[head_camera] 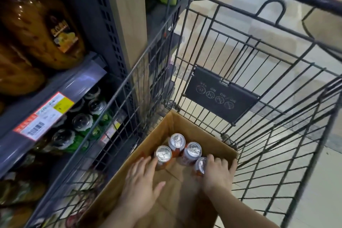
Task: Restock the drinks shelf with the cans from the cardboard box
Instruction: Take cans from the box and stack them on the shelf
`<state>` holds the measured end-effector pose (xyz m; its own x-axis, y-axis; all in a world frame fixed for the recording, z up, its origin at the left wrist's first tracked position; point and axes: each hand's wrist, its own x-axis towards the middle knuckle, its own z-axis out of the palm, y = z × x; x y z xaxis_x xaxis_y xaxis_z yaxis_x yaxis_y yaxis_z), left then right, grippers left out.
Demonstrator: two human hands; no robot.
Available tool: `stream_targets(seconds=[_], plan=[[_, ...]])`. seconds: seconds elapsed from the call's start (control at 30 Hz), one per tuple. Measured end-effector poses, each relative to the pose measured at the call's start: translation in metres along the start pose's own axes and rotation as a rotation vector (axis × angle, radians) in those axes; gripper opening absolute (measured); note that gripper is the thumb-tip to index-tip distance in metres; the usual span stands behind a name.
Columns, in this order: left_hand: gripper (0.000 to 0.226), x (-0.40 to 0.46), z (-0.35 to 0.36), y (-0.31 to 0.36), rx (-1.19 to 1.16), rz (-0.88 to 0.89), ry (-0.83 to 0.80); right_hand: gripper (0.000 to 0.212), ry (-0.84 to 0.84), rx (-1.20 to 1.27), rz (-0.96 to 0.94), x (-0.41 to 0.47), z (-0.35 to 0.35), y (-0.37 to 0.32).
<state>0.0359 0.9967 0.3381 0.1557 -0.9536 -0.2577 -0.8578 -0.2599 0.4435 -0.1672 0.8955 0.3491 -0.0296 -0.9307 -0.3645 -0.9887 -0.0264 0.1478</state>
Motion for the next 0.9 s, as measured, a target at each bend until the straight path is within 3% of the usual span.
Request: stream_targets(seconds=[0.3, 0.43, 0.63, 0.9], plan=[[0.093, 0.033, 0.039, 0.012, -0.152, -0.156, 0.04, 0.068, 0.067, 0.022, -0.164, -0.04, -0.072, 0.01], [0.101, 0.053, 0.063, 0.014, -0.25, -0.257, 0.085, 0.072, 0.023, 0.02, -0.154, -0.041, -0.079, 0.014], [0.088, 0.068, 0.077, 0.015, -0.265, -0.328, 0.202, 0.072, 0.04, 0.06, -0.197, -0.037, -0.067, 0.01], [0.088, 0.025, 0.012, 0.025, -0.269, -0.208, 0.264, 0.075, 0.096, 0.166, -0.294, -0.064, -0.092, 0.005]])
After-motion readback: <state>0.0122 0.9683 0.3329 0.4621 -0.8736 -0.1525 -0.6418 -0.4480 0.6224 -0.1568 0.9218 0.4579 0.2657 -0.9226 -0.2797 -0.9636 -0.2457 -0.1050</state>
